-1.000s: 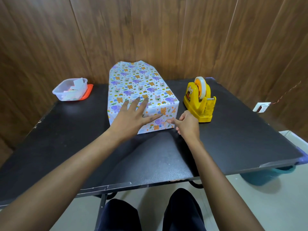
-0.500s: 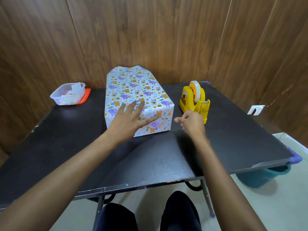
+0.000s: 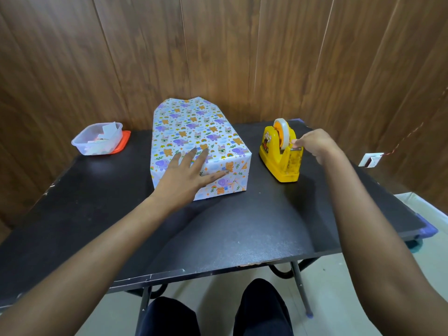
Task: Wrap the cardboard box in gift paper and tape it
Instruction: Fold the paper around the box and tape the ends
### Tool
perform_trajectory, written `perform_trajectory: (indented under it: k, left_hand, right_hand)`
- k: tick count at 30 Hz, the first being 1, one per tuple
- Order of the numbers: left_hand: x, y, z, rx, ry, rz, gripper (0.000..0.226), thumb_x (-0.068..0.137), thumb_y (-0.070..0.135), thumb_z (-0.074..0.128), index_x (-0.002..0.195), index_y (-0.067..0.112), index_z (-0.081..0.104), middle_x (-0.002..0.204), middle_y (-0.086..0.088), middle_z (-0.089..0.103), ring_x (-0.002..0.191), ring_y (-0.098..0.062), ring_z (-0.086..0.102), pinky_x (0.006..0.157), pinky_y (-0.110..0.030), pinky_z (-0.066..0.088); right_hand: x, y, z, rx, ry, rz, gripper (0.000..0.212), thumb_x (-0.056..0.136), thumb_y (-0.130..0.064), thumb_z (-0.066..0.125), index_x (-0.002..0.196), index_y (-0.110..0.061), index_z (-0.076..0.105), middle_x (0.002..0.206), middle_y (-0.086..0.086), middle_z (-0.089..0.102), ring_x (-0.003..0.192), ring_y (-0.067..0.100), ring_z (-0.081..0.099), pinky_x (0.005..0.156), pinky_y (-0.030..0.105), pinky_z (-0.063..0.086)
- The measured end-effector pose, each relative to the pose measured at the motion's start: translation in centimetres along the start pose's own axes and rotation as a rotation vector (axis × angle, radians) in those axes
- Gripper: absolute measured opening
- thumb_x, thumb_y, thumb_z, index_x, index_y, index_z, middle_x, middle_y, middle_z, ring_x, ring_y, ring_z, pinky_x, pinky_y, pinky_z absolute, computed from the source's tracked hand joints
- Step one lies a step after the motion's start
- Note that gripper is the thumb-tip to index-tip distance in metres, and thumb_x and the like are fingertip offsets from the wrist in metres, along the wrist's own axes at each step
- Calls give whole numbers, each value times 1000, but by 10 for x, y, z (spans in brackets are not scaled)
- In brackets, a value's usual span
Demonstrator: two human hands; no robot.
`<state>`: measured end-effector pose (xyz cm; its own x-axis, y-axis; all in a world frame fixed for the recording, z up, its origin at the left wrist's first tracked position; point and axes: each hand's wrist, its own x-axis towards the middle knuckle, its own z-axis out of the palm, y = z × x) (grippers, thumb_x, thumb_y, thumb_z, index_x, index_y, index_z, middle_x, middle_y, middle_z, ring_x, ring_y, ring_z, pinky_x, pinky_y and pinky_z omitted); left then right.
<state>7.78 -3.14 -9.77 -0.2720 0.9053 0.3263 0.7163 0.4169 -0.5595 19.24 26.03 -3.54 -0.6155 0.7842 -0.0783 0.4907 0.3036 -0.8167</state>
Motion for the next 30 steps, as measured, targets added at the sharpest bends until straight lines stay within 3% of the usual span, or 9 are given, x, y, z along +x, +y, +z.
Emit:
perform_trajectory:
  k: [3, 8, 10, 12, 13, 15, 17, 23, 30]
  left_hand:
    - [0, 0, 0, 3, 1, 0, 99, 54, 7, 79, 135, 40, 33, 132, -26, 51, 110, -48, 55, 79, -58, 48]
    - [1, 1, 0, -1, 12, 4, 98, 55, 8, 80, 135, 39, 33, 131, -26, 51, 109, -47, 56, 78, -57, 49]
    - [1, 0, 1, 0, 20, 4, 98, 54, 7, 79, 135, 39, 33, 131, -26, 52, 109, -47, 56, 78, -57, 50]
    - [1, 1, 1, 3, 20, 5, 98, 54, 6, 79, 134, 39, 34, 130, -26, 52, 108, -48, 56, 77, -57, 50]
    - [0, 1, 0, 5, 22, 3, 98, 54, 5, 79, 134, 39, 34, 130, -26, 52, 108, -48, 56, 77, -57, 50]
    - [1, 0, 0, 5, 29, 4, 98, 54, 4, 78, 135, 38, 34, 130, -27, 52, 108, -49, 56, 77, -58, 50]
    - [1, 0, 1, 1, 28, 4, 98, 53, 4, 78, 134, 38, 34, 130, -27, 52, 108, -49, 56, 77, -58, 50]
    - [1, 0, 2, 7, 30, 5, 96, 54, 5, 77, 134, 38, 35, 131, -26, 51, 109, -48, 55, 79, -58, 49]
    - [1, 0, 3, 3, 42, 0, 95, 56, 7, 80, 134, 38, 35, 130, -26, 52, 108, -48, 56, 79, -57, 50]
  right_hand:
    - [-1, -2, 1, 100, -10, 29, 55, 84, -19, 69, 131, 0, 48, 142, 14, 45, 130, 31, 44, 101, 39, 40]
    - [-6, 8, -6, 328, 44, 77, 53, 84, -13, 70, 130, 2, 48, 139, 13, 48, 129, 28, 46, 104, 39, 38]
    - [-10, 19, -1, 338, 8, 143, 36, 86, -13, 67, 118, -2, 57, 118, 9, 59, 102, 20, 58, 85, 30, 47]
    - [-16, 29, 8, 383, -19, 196, 13, 88, -17, 64, 100, -11, 60, 88, 3, 56, 67, 10, 49, 59, 22, 40]
    - [-17, 32, 13, 422, -13, 212, 9, 89, -20, 63, 90, -11, 60, 81, 1, 52, 62, 9, 44, 57, 22, 37]
    - [-18, 37, 21, 498, 7, 229, 16, 89, -25, 64, 80, -13, 58, 75, -1, 52, 63, 9, 45, 66, 26, 40]
    - [-19, 38, 25, 570, 54, 235, 13, 89, -24, 64, 89, -12, 59, 77, -1, 54, 66, 10, 48, 72, 29, 42]
    - [-20, 44, 37, 736, 164, 219, 20, 90, -17, 63, 72, -13, 56, 74, 4, 59, 65, 12, 56, 57, 22, 48]
    - [-30, 30, 54, 1022, 181, 322, 14, 96, -11, 51, 89, 0, 57, 73, 10, 59, 59, 17, 61, 48, 23, 53]
